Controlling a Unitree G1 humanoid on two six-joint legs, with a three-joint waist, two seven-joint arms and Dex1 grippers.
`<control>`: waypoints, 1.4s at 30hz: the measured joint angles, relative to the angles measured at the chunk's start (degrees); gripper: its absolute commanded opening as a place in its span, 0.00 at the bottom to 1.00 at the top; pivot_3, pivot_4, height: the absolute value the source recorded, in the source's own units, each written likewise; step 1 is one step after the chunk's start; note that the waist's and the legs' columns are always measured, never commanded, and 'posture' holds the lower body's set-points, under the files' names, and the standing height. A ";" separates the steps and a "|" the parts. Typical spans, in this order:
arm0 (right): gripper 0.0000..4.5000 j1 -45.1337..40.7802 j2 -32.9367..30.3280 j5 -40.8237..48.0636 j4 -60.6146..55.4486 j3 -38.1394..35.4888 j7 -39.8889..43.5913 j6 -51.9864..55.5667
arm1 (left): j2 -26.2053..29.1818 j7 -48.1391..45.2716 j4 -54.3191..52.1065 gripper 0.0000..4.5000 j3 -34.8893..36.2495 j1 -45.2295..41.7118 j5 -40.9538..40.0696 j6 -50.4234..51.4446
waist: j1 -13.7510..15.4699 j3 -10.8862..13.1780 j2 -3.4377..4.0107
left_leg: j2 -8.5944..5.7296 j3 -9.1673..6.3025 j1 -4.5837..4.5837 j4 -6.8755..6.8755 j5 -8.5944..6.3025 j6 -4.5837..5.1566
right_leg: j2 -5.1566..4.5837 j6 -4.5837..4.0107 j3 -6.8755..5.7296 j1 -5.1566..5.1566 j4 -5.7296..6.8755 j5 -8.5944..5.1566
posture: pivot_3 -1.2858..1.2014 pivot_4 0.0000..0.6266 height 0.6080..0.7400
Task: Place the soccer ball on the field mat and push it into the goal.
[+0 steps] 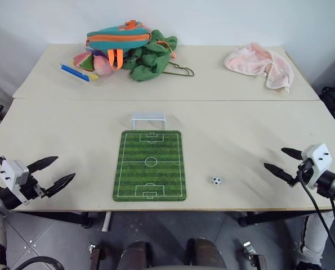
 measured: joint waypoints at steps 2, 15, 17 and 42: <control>1.00 -0.52 -0.14 0.00 0.00 0.00 0.00 0.12 | -0.03 0.14 -0.91 1.00 -0.01 0.05 -0.01 -0.06 | 0.00 0.00 0.00 | 0.00 0.00 0.00 0.00 0.00 0.00 | 0.00 0.00 0.00 0.00 0.00 0.00 | 0.52 0.24 1.00; 1.00 -1.04 -4.61 1.31 -11.62 1.48 2.39 11.70 | -0.79 4.12 -10.20 1.00 -0.19 0.59 -2.47 7.67 | 0.07 0.08 0.12 | 0.01 -0.02 0.00 0.04 0.00 0.00 | 0.00 0.00 0.02 0.01 0.03 0.00 | 0.52 0.24 1.00; 1.00 -1.11 -6.23 1.98 -16.76 2.64 3.81 15.28 | -1.26 2.59 -12.04 1.00 -0.21 -0.02 -4.57 9.18 | 0.11 0.08 0.12 | 0.05 -0.05 0.00 0.05 0.00 0.00 | 0.02 0.00 0.00 0.01 0.05 0.00 | 0.52 0.24 1.00; 1.00 -11.58 -1.54 -3.54 -21.95 29.79 23.95 8.95 | -4.81 -11.53 -22.49 1.00 -7.39 4.45 -7.56 8.85 | 0.05 0.14 0.04 | -0.17 -0.09 -0.03 0.13 0.00 0.00 | 0.01 0.00 -0.05 0.02 0.04 0.00 | 0.52 0.24 1.00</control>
